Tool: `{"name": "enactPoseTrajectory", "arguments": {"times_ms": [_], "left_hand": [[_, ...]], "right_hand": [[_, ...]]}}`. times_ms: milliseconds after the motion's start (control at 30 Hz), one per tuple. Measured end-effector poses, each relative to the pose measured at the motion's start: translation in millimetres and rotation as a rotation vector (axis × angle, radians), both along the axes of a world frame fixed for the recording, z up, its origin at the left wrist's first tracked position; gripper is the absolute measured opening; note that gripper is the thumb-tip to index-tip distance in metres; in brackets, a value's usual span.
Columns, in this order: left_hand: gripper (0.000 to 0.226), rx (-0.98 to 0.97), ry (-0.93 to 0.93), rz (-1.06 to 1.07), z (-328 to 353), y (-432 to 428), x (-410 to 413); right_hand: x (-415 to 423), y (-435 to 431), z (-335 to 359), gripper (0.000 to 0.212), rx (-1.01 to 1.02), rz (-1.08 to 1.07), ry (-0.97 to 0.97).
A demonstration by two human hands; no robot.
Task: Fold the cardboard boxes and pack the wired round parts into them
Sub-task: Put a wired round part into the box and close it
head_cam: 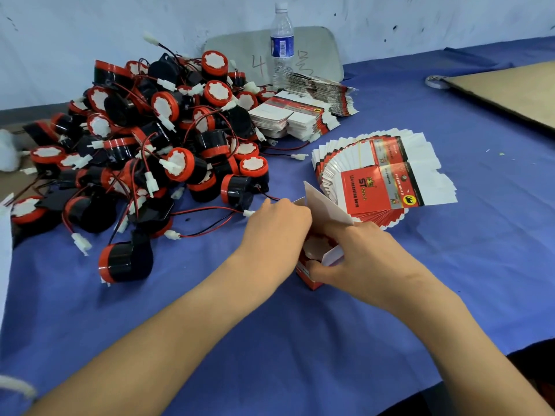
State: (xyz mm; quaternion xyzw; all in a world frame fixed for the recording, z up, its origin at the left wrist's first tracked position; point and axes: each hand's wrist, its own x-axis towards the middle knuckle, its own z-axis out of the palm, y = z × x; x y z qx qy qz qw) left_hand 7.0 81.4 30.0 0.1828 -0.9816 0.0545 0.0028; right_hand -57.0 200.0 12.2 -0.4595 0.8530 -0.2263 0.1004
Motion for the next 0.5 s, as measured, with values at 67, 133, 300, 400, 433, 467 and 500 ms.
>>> {"name": "enactPoseTrajectory", "arguments": {"times_ms": [67,133,300,400,433,467,500], "left_hand": [[0.03,0.006,-0.053,-0.052,0.9,-6.8,-6.1],[0.036,0.02,-0.115,-0.09,2.5,-12.7,-10.8],[0.018,0.123,-0.227,-0.181,7.6,-21.4,-7.5],[0.023,0.137,-0.095,-0.241,15.8,-24.0,2.5],[0.02,0.13,0.054,-0.28,16.7,-25.9,8.1],[0.018,0.149,0.243,-0.305,15.7,-28.8,15.0],[0.015,0.192,0.424,-0.3,13.7,-31.7,23.7]], "right_hand": [[0.3,-1.1,0.2,0.026,0.005,0.004,0.009],[1.5,-1.6,-1.0,0.024,0.009,0.0,0.013],[5.6,0.7,-4.6,0.033,0.011,-0.025,-0.014],[6.2,2.0,-4.9,0.034,0.0,-0.041,-0.016],[6.5,1.9,-5.6,0.033,-0.005,-0.046,-0.008],[7.0,1.5,-6.3,0.031,-0.012,-0.051,0.002],[7.4,1.1,-7.0,0.03,-0.019,-0.056,0.012]]}}
